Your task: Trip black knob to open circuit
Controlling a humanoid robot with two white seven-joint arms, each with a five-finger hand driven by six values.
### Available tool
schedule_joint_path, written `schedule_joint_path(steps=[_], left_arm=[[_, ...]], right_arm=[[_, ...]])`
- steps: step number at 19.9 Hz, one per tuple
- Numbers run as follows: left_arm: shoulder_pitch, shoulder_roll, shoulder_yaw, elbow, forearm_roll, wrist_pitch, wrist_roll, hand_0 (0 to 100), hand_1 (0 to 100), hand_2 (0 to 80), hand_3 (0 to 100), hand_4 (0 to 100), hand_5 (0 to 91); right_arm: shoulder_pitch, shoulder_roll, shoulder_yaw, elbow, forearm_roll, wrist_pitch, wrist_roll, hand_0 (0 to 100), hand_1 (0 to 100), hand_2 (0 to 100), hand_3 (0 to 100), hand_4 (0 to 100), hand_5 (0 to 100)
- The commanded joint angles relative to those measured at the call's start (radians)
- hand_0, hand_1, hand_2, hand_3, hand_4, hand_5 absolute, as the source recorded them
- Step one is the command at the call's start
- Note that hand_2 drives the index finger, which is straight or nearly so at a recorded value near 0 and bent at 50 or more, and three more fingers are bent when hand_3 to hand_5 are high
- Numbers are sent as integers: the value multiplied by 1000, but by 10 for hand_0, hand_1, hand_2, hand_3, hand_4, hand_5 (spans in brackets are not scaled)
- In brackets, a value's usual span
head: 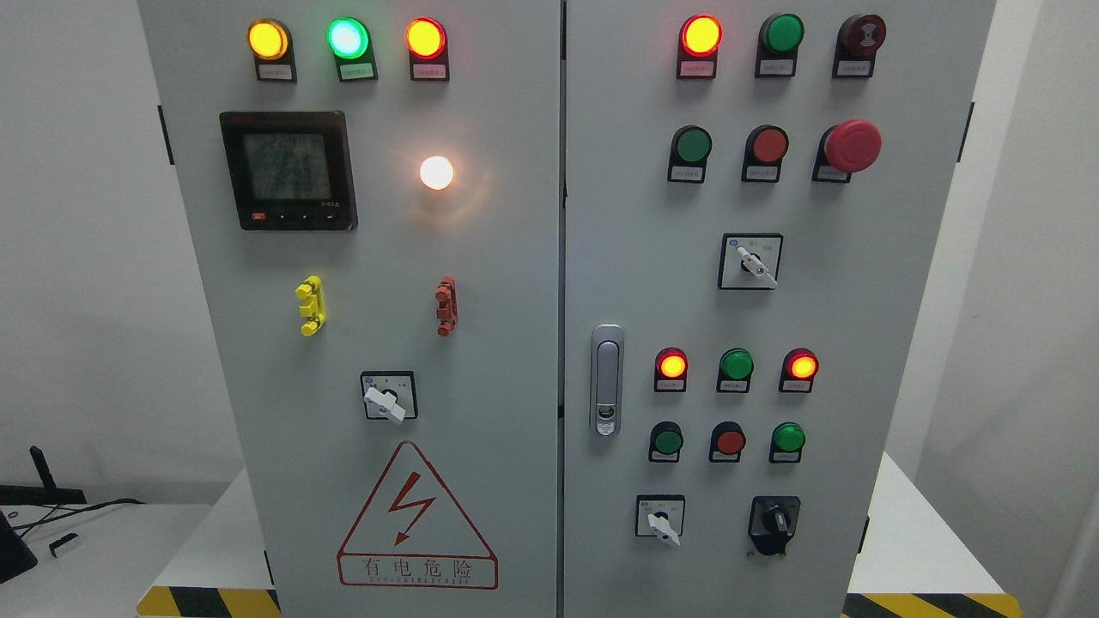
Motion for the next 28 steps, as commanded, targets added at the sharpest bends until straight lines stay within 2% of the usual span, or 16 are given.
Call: schedule_joint_path(steps=[1,3,5,8,10,12,13,15,17,18,20,22,28], left_arm=[[0,0,0,0,-31,0,-1,120,389,0,0,0,0],[0,-1,0,0,-31,0,-1,120,389,0,0,0,0],[0,0,0,1,-31,0,-1,120,389,0,0,0,0],[0,0,0,0,-31,0,-1,120,389,0,0,0,0],[0,0,0,1,-31,0,-1,120,389,0,0,0,0],[0,0,0,0,-31,0,-1,120,389,0,0,0,0],[0,-1,0,1,-31,0,-1,120,389,0,0,0,0],[0,0,0,0,-31,0,-1,120,389,0,0,0,0],[0,-1,0,1,-31,0,-1,120,389,0,0,0,0],[0,-1,0,0,-31,0,-1,120,389,0,0,0,0],[0,0,0,1,-31,0,-1,120,389,0,0,0,0],[0,0,0,1,-31,0,-1,120,389,0,0,0,0],[0,0,0,0,-31,0,-1,120,389,0,0,0,0]], right_arm=[[115,28,-79,-299,23,-117,-12,313,307,0,184,243,205],[149,39,-98,-354,24,-169,-33,311,346,0,202,277,228],[187,39,-107,-391,20,-279,-69,293,441,0,284,319,281],[232,42,-108,-423,24,-473,-112,274,527,40,363,366,344],[266,46,-108,-469,24,-563,-145,267,553,64,388,389,374],[278,46,-108,-488,23,-658,-148,259,588,137,436,437,431],[289,46,-107,-497,24,-716,-150,254,610,194,496,501,516],[299,45,-108,-536,24,-794,-152,248,627,237,527,540,576],[304,45,-130,-614,24,-805,-179,246,635,271,556,580,643],[307,45,-137,-651,24,-805,-205,244,635,274,559,585,647],[310,45,-160,-731,24,-807,-228,242,633,292,582,607,674],[319,45,-190,-831,24,-805,-230,244,632,297,594,622,698],[322,45,-205,-1027,25,-801,-230,260,583,299,611,646,737]])
